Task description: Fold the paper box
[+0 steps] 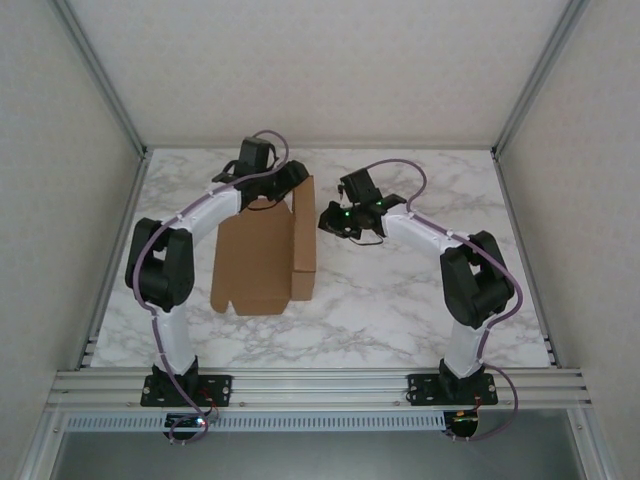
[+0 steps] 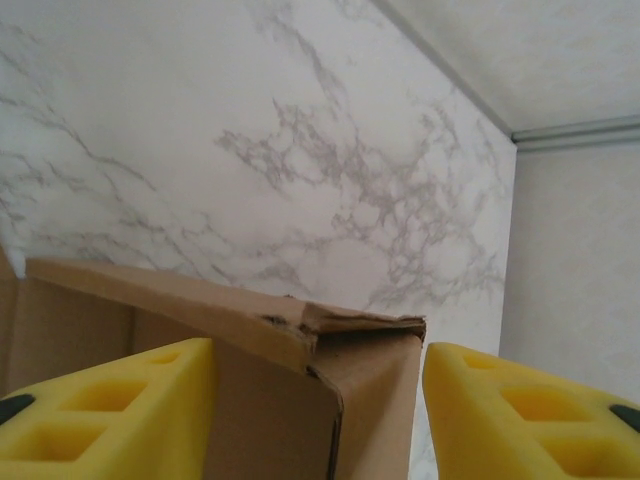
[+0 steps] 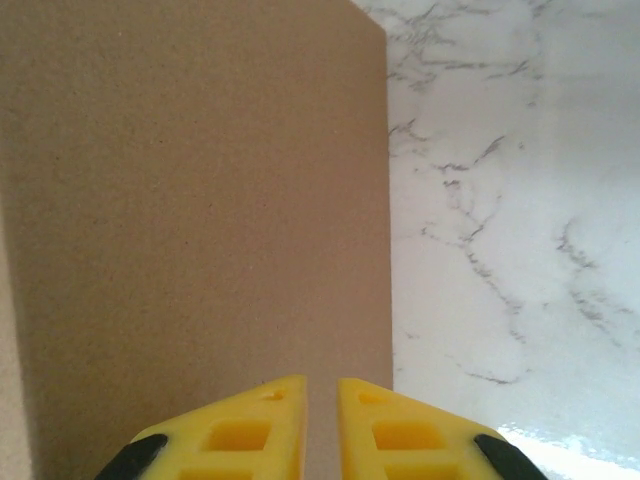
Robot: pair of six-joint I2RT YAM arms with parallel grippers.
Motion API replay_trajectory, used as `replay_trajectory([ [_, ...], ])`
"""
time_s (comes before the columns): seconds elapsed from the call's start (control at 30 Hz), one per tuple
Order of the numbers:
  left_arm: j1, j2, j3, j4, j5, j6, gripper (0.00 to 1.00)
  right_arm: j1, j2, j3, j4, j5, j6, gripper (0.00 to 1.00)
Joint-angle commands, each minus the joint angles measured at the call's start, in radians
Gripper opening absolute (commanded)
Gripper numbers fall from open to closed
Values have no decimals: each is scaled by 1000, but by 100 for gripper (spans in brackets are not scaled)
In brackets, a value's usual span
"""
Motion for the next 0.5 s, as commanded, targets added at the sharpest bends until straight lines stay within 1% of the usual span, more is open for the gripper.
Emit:
replay_trajectory([
  [0.0,-56,18,97,-122,11,88,53,8,-15,-14,59,-2,33,15],
  [0.13,-132,57,183,-229,-35,181,49,9,-45,-62,78,50,41,14],
  [0.27,-204,77,184,-280,-118,246,49,2,-131,-166,74,168,67,17],
  [0.33,-243,89,185,-295,-154,268,48,-7,-183,-215,43,240,83,19],
  [0.4,-289,110,204,-319,-207,304,47,-23,-253,-268,-17,348,99,24],
  [0.47,-331,138,231,-350,-257,330,46,-44,-333,-331,-62,447,128,27],
])
